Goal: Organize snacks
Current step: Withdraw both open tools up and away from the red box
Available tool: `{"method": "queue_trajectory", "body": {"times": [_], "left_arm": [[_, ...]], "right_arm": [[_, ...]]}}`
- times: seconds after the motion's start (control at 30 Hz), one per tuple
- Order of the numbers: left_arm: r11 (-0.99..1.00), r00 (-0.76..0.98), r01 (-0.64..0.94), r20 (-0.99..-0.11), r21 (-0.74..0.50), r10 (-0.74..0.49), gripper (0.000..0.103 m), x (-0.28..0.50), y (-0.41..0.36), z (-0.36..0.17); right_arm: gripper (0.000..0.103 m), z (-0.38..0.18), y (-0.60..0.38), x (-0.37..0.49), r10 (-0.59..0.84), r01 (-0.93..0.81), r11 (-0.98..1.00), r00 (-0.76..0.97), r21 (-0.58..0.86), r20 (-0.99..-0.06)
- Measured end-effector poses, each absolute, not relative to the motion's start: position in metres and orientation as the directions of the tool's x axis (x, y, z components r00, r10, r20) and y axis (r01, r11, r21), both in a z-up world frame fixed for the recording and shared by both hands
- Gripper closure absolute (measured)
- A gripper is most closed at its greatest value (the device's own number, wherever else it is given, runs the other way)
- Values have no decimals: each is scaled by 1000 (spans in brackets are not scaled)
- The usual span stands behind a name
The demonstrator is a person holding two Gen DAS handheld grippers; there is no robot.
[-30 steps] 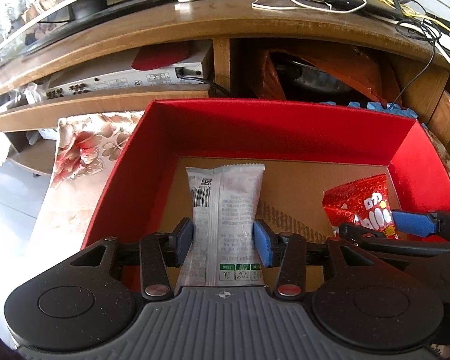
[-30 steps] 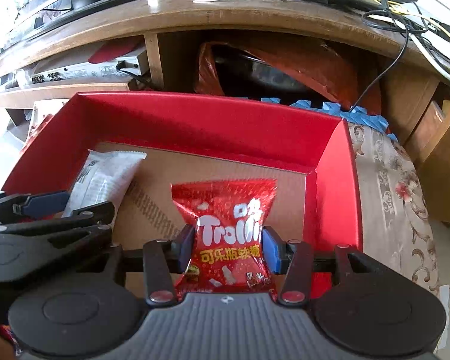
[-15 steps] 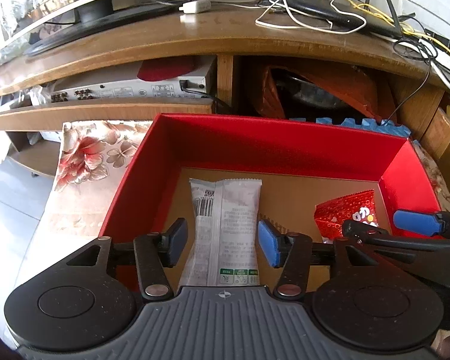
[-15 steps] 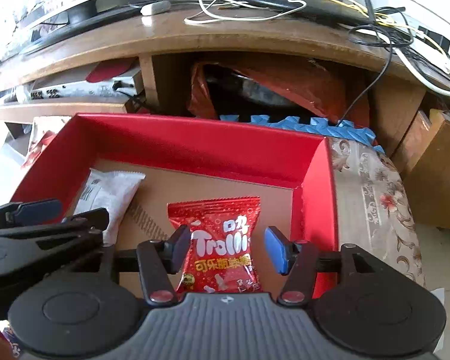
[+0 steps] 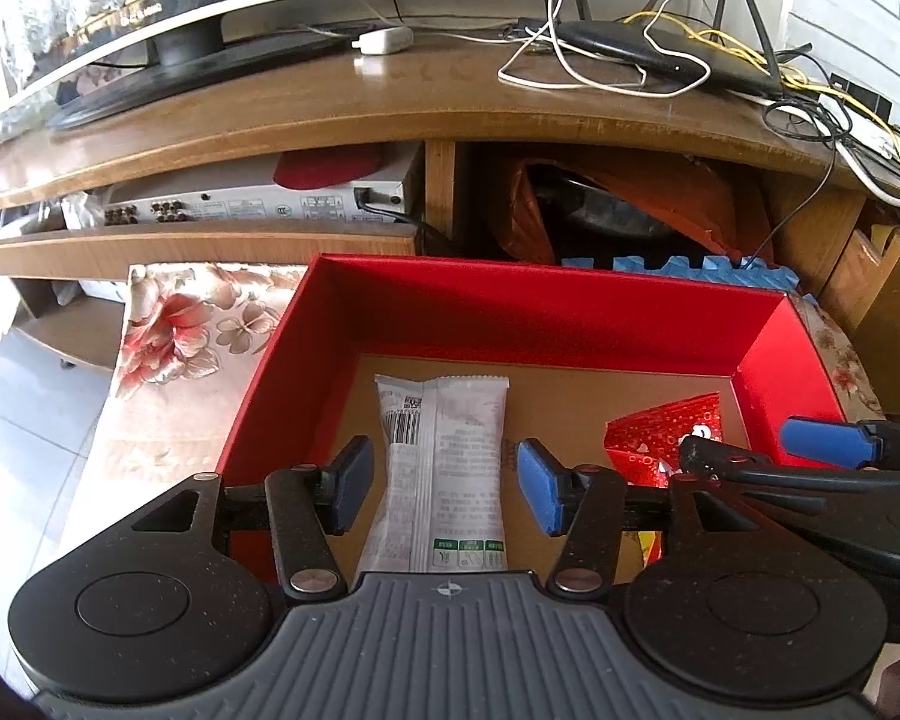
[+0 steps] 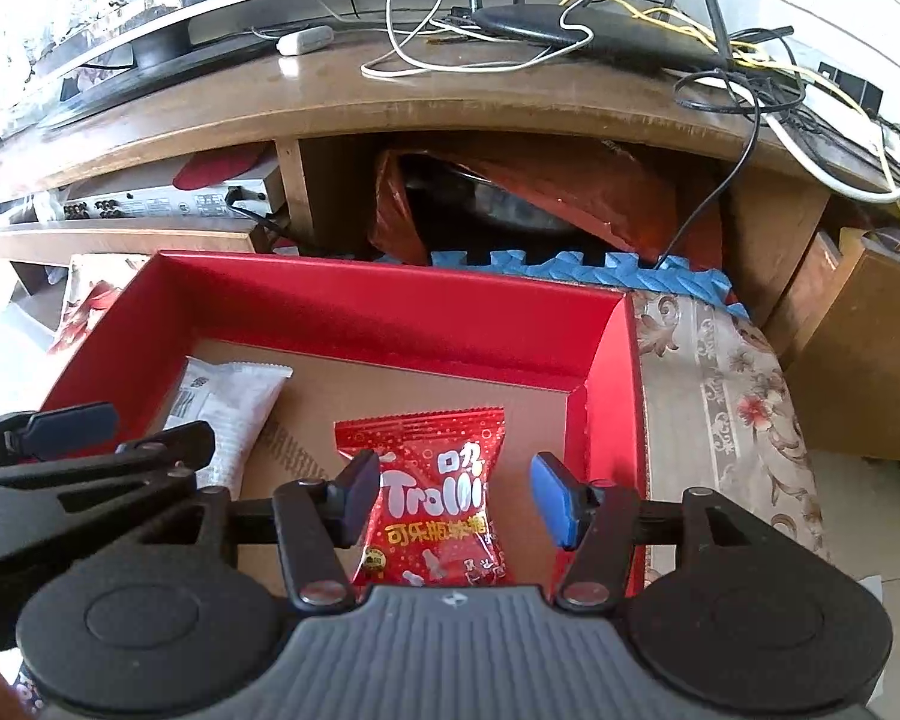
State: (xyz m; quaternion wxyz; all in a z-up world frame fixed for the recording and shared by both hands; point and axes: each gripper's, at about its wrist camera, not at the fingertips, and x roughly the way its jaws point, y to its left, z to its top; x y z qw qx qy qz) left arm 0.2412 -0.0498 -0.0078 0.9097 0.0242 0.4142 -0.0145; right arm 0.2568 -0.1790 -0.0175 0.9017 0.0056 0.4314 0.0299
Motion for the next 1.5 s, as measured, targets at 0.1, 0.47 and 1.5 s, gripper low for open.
{"method": "queue_trajectory", "body": {"times": [0.1,0.47,1.5], "left_arm": [[998,660,48,-751,32,-8,42,238,-50,-5],[998,690,58,-724,40,-11,42,215,-48,11],[993,678,84,-735,78,0,31,124,-16,17]], "right_arm": [[42,-15,-179,255,58,-49,998,626,35,-778],[42,4,-176,233,54,-65,998,653,15,-755],[42,-4,-132,141,101,-171,985,592,-3,-800]]}}
